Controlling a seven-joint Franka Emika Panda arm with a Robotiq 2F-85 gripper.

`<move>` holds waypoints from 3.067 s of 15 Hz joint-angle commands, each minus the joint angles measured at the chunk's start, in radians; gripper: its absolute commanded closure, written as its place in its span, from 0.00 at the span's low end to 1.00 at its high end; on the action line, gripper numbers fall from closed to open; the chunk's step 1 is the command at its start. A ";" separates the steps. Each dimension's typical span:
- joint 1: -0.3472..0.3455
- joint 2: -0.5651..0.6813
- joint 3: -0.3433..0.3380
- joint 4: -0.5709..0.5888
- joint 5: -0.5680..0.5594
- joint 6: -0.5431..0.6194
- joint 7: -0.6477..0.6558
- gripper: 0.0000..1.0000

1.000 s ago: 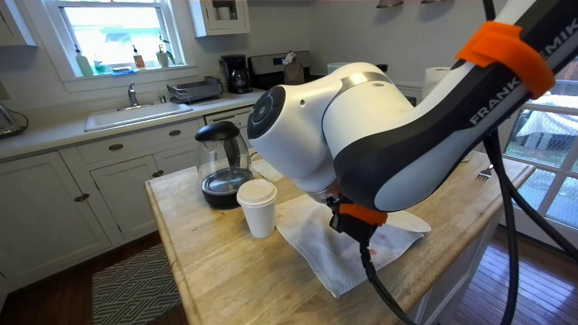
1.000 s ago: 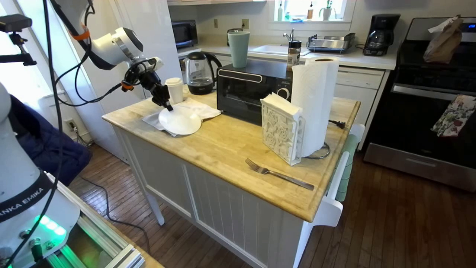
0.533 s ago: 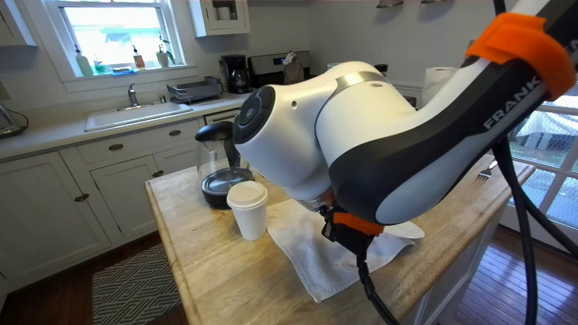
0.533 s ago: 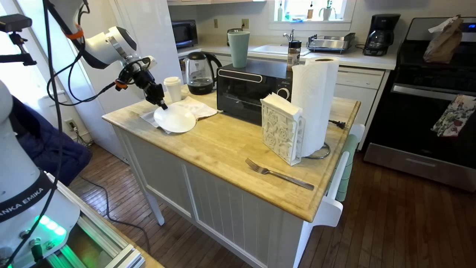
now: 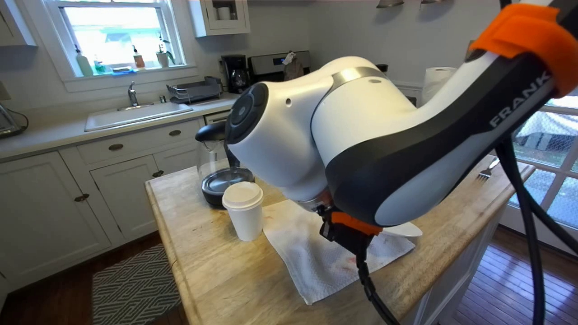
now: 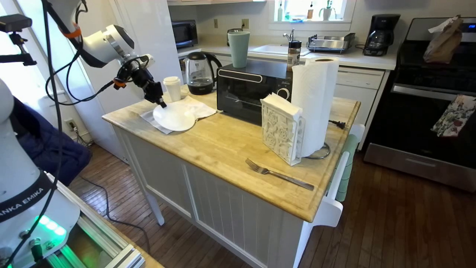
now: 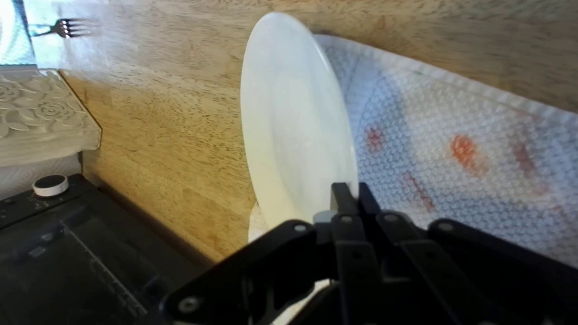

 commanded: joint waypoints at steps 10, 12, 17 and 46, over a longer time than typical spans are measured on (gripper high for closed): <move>-0.023 -0.057 -0.060 -0.088 -0.209 -0.055 0.020 0.99; -0.034 -0.054 -0.060 -0.114 -0.237 -0.049 0.026 0.99; -0.073 -0.044 -0.065 -0.180 -0.277 -0.027 0.088 0.99; -0.130 0.020 -0.066 -0.193 -0.292 0.060 0.209 0.22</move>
